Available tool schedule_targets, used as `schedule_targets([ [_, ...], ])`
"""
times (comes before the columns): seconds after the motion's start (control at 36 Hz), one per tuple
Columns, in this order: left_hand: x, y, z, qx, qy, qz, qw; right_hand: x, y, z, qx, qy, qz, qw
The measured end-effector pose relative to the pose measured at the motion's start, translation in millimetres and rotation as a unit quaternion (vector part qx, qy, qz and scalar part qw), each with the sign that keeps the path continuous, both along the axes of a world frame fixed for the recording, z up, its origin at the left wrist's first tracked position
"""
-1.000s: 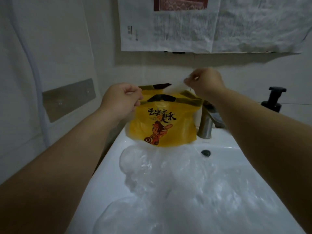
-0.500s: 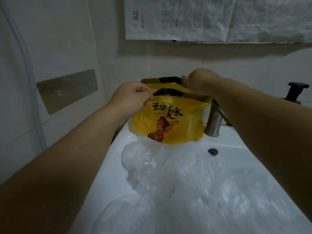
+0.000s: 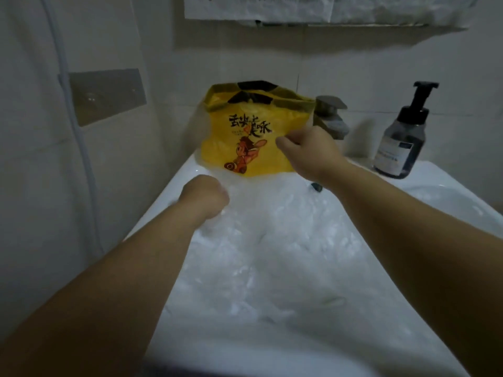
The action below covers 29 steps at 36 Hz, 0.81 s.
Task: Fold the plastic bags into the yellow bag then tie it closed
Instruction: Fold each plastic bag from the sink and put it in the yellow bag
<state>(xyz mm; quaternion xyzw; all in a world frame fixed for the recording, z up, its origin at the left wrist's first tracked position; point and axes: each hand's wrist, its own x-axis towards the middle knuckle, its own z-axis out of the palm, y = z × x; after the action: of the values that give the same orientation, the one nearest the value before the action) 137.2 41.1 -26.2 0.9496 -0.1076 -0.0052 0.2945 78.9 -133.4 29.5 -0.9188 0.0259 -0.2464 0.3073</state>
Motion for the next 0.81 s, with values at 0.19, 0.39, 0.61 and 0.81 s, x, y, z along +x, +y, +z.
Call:
schedule_targets([
  [0.19,-39.0,-14.6,22.7,-0.356,0.032,-0.082,0.93,-35.1,4.4,-20.4,0.202,0.168,0.117,0.958],
  [0.39,-63.0,-35.1,25.1,-0.509,0.082,-0.133,0.847,-58.6,-6.1,-26.3,0.354,0.129,0.157,0.913],
  [0.61,-72.8,-60.2,7.1,-0.516,0.074,-0.058,0.852,-71.9,-27.6,-34.8,0.649,0.072,0.181,0.735],
  [0.81,-69.1,-54.5,-3.1,-0.417,-0.064,-0.02,0.906,-75.2,-36.7,-36.5,0.71,0.016,0.17,0.683],
])
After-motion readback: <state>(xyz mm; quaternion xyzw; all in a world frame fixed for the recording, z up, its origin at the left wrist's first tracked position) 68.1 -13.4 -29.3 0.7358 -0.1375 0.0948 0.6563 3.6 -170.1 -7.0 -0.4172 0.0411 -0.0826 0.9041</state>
